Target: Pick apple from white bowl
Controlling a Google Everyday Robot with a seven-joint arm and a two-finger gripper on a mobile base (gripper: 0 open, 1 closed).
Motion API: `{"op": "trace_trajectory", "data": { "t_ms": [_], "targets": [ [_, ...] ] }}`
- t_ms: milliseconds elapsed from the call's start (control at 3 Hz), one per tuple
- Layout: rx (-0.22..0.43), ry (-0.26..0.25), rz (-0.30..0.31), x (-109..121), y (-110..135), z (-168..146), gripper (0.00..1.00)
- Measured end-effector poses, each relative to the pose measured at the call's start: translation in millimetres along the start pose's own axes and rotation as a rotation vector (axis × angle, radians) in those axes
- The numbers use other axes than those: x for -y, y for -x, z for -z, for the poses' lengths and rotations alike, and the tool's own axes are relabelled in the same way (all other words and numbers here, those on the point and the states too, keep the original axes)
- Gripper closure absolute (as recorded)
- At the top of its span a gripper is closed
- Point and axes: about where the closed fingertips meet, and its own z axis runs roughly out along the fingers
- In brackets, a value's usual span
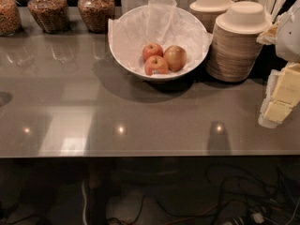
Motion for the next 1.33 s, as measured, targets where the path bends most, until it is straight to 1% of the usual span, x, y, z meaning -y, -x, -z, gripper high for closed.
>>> {"op": "trace_trajectory", "data": {
  "t_ms": [333,667,1000,1333],
  "targets": [
    [0.000,0.000,0.000,0,0,0,0.00],
    [0.056,-0.025,-0.023,4,7,-9,0.00],
    [0.159,-0.072,-0.105,11,13,-31,0.00],
    [0.258,-0.135,-0.189,23,19,-51,0.00]
  ]
}}
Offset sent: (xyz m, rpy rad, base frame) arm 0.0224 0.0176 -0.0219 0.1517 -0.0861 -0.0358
